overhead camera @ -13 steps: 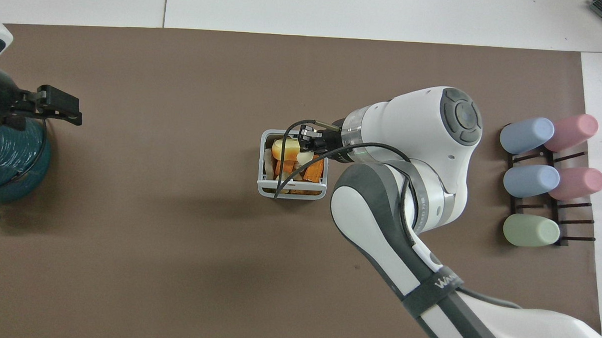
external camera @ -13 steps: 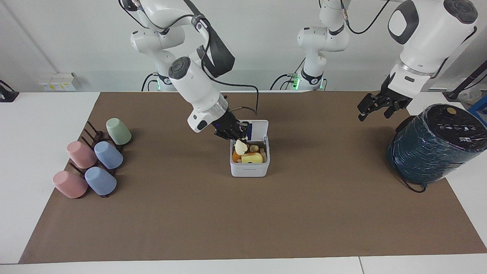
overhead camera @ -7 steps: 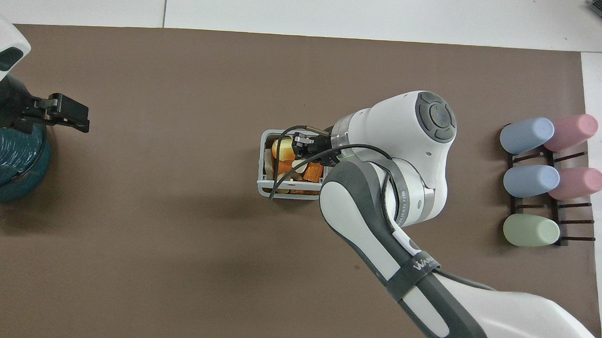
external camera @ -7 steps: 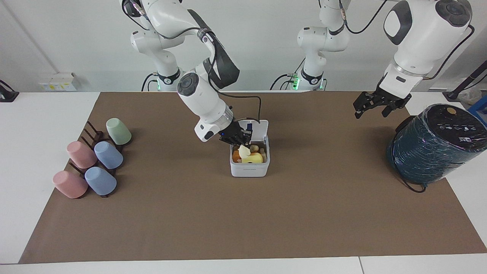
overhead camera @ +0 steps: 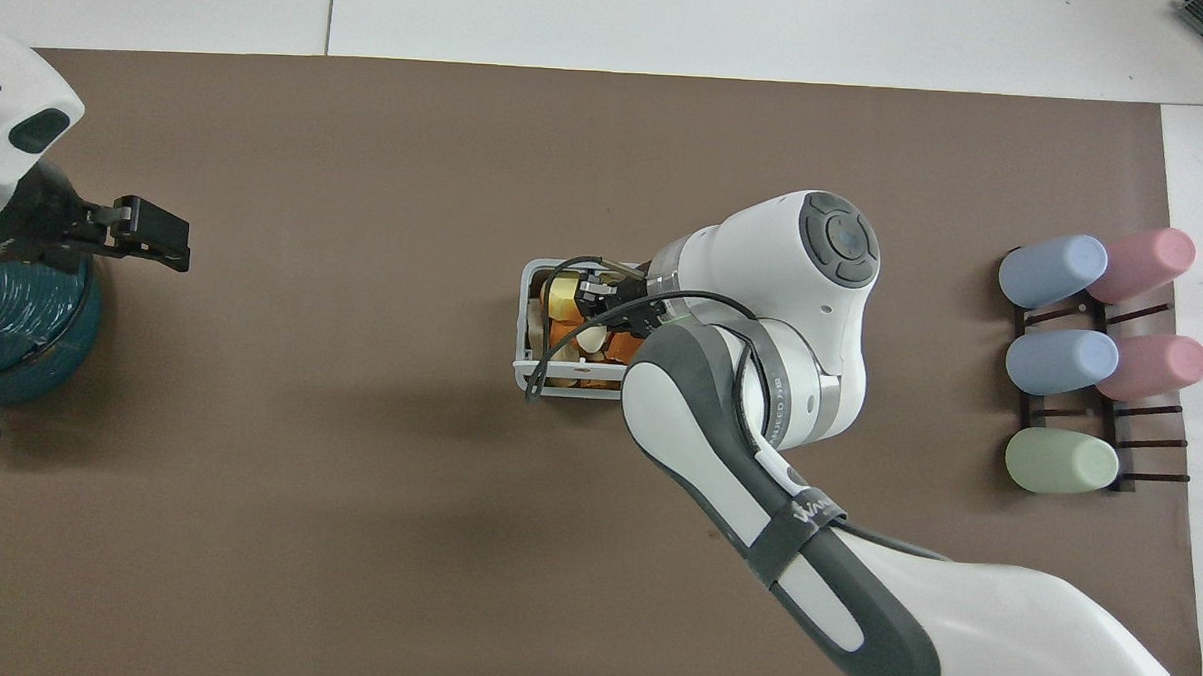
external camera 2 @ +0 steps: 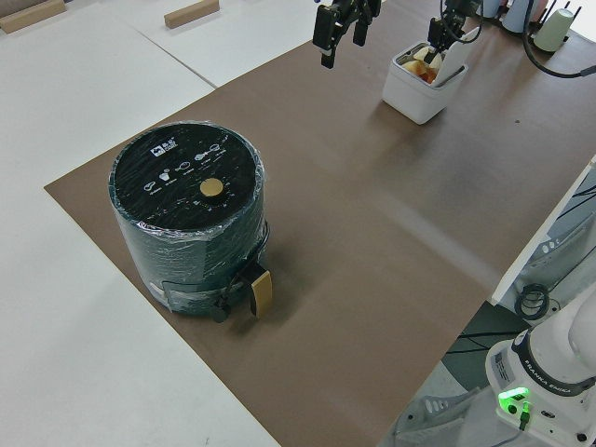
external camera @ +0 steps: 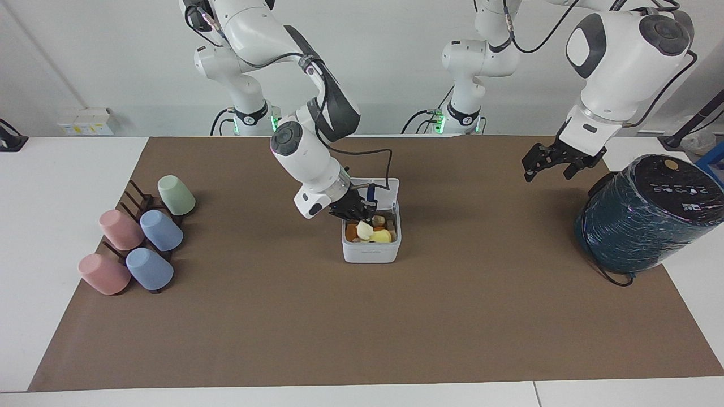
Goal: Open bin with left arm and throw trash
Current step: 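Lower the pale potato piece into the bin and open the right gripper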
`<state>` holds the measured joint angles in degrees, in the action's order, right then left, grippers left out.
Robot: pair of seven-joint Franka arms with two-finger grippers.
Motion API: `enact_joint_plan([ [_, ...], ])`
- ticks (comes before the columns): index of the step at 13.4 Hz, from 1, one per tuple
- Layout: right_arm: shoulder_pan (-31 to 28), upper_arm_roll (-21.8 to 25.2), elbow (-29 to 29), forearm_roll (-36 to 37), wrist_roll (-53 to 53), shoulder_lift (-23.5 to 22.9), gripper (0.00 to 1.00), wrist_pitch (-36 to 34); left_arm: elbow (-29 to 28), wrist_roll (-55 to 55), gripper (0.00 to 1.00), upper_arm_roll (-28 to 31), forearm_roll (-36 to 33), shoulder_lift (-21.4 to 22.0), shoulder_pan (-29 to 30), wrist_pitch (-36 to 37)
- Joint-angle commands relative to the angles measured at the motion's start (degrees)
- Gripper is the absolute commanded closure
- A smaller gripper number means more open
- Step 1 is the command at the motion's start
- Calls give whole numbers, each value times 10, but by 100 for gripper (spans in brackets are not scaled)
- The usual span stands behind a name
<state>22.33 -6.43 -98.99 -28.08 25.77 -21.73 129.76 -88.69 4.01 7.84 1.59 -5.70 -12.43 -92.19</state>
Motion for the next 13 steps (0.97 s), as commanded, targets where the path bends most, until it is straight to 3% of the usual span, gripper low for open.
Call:
enact_joint_plan([
  [1,2,-3,12,-10,16,-12,81,9,-17,-8,0,0,-11,12,0,-2],
  [2,3,-3,12,-11,17,-13,76,11,-17,-8,0,0,-11,12,0,-2],
  [4,3,-3,11,-10,17,-13,75,11,-16,-8,0,1,-11,11,0,-10],
  [9,4,-3,14,-10,17,-9,51,9,-16,-10,0,1,-11,11,1,-19],
  [13,6,-3,24,-9,21,-7,45,5,-25,-8,0,2,-11,13,1,-40],
])
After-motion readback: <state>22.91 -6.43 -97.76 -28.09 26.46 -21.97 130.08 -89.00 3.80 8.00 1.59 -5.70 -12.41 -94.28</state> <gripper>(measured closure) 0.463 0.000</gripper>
